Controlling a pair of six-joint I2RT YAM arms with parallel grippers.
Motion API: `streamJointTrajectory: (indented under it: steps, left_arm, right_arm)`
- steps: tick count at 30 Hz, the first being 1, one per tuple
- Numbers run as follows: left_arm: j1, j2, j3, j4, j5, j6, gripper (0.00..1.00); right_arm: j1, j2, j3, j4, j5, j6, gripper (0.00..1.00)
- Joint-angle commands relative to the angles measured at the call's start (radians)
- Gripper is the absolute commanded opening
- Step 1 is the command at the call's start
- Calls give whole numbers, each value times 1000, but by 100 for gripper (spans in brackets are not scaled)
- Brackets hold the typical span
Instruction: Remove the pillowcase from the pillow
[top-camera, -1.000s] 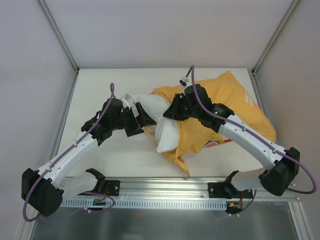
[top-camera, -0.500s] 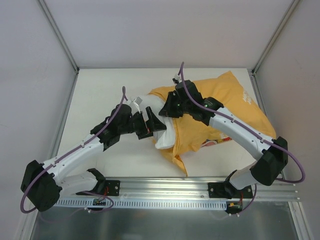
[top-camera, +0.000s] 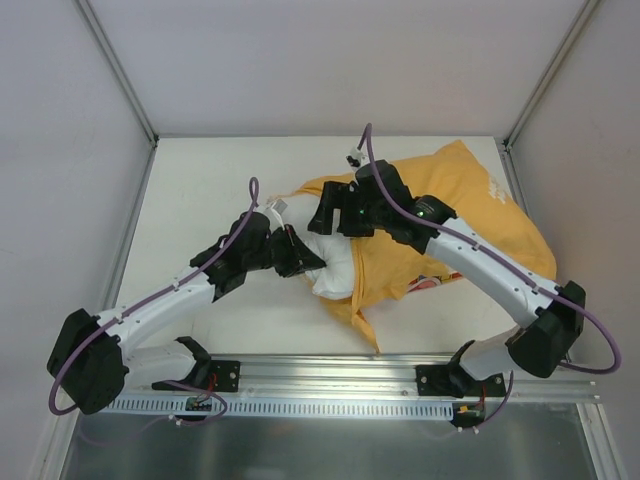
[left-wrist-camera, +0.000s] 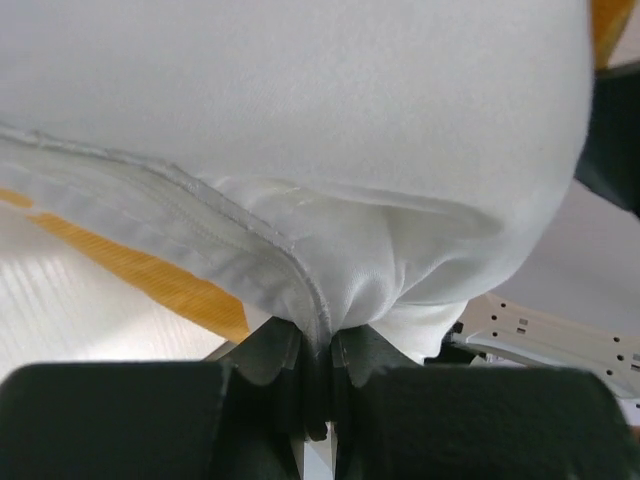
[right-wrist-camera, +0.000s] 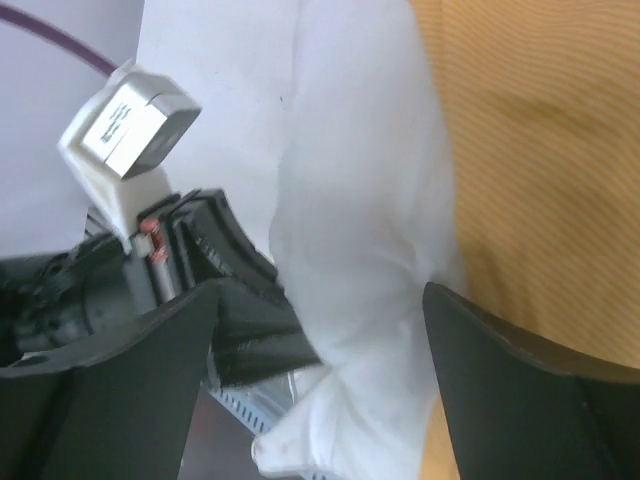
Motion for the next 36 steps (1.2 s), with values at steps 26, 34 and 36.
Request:
streamJointTrajectory:
  steps: [26, 34, 36]
  left_arm:
    - [89, -113, 69, -113, 5, 39, 0]
    - [250, -173, 98, -251, 54, 96, 0]
    - [300, -198, 114, -276, 73, 117, 0]
  right_arm:
    - [2, 27, 154, -283, 273, -383, 53]
    - [-278, -93, -13, -287, 332, -342, 1]
    - [-340, -131, -88, -271, 306, -339, 1]
